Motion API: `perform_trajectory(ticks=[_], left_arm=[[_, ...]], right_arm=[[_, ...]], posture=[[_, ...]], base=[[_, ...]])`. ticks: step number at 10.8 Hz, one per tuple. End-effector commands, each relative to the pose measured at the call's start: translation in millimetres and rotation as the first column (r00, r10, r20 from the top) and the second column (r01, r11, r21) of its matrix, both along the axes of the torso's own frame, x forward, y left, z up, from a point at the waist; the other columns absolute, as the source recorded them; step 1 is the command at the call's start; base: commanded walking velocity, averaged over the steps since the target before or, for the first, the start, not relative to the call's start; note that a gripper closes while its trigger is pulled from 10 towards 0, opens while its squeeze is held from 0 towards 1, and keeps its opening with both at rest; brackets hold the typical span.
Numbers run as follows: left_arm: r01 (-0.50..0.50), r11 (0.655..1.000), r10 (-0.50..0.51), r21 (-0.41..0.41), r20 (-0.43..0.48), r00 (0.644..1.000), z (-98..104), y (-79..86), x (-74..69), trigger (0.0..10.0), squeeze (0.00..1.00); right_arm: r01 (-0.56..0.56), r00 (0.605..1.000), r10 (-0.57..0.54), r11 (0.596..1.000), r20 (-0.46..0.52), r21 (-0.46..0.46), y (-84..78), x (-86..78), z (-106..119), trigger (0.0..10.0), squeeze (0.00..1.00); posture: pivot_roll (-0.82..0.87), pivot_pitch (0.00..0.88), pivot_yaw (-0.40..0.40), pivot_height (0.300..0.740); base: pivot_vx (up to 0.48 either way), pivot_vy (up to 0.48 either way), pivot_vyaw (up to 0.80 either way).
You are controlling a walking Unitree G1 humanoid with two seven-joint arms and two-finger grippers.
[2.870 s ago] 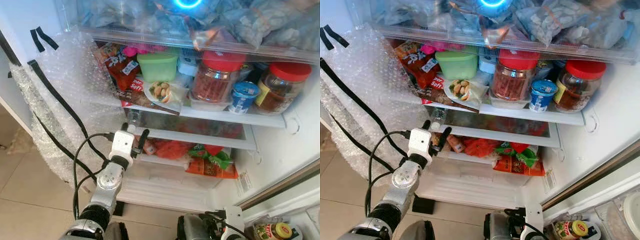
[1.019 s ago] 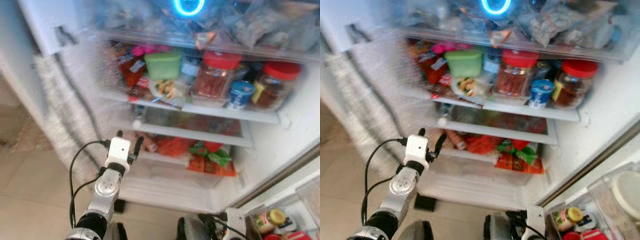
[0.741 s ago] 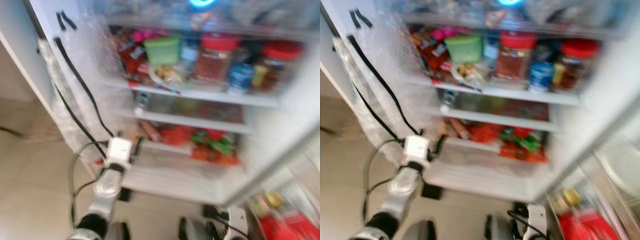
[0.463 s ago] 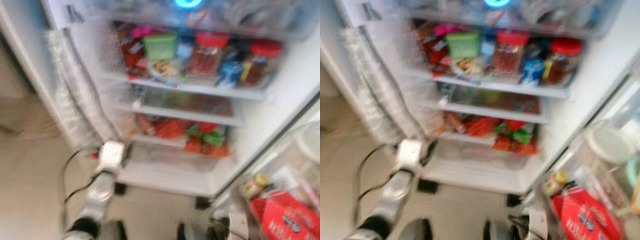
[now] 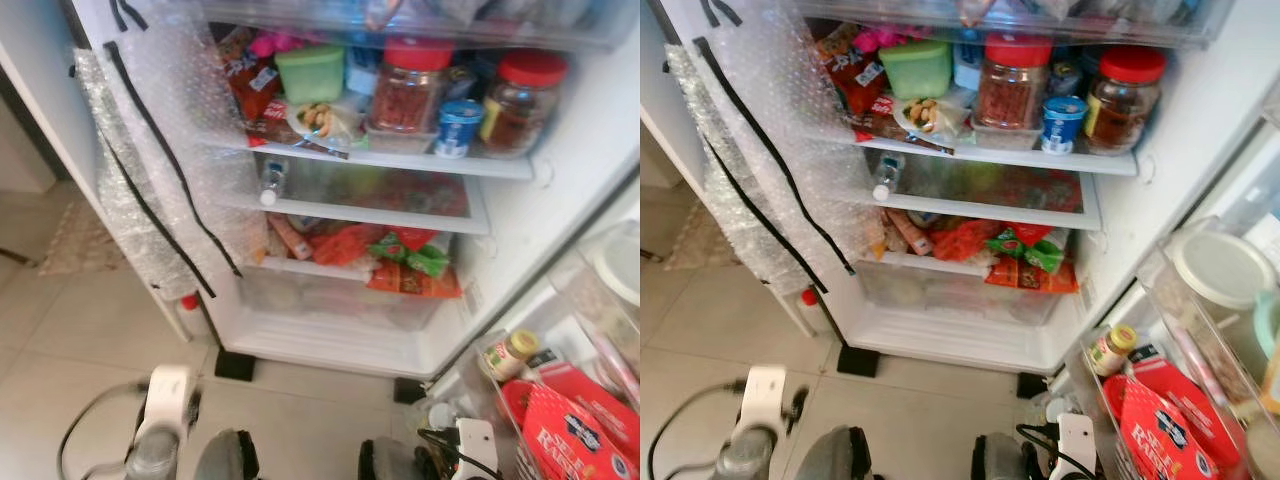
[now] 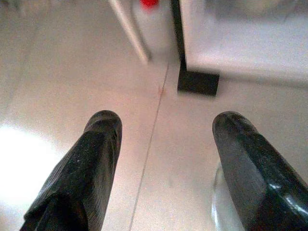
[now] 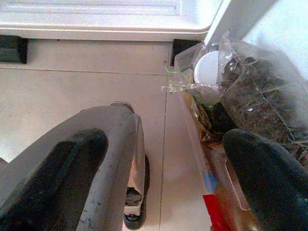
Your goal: Restocking fridge
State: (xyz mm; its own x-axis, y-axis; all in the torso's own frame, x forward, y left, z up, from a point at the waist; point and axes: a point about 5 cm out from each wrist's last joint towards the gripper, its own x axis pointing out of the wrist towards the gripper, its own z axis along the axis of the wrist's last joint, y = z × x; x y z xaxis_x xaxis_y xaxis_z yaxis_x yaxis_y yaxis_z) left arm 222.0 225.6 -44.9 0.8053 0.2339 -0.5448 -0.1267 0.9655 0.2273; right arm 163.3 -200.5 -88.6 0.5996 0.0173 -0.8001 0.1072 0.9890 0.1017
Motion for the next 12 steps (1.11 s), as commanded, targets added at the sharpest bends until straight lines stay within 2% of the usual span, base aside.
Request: perform_trajectory(ticks=[1,3,12], left_arm=[[-0.028,1.0,0.027,-0.014,-0.123,0.992,-17.9,1.8,-25.0,10.0,0.0],[-0.048,0.998,0.043,-0.027,-0.153,0.987,-23.3,-0.2,-32.8,10.0,0.0],[-0.026,0.998,0.013,-0.061,-0.19,0.982,-29.7,-11.7,-38.5,10.0,0.0]], right_arm=[[-0.011,0.995,0.013,1.0,-0.099,0.018,6.7,-23.9,-11.3,10.0,0.0],[-0.007,0.995,0.009,1.0,-0.098,0.019,6.4,-24.2,-11.4,10.0,0.0],[-0.003,0.996,0.005,1.0,-0.092,0.018,6.4,-26.6,-11.9,10.0,0.0]], posture=[[-0.19,0.107,-0.03,0.636],[-0.19,0.104,-0.031,0.636],[-0.2,0.071,-0.018,0.636]], base=[[0.0,0.0,0.0],[0.0,0.141,0.0],[0.0,0.28,0.0]])
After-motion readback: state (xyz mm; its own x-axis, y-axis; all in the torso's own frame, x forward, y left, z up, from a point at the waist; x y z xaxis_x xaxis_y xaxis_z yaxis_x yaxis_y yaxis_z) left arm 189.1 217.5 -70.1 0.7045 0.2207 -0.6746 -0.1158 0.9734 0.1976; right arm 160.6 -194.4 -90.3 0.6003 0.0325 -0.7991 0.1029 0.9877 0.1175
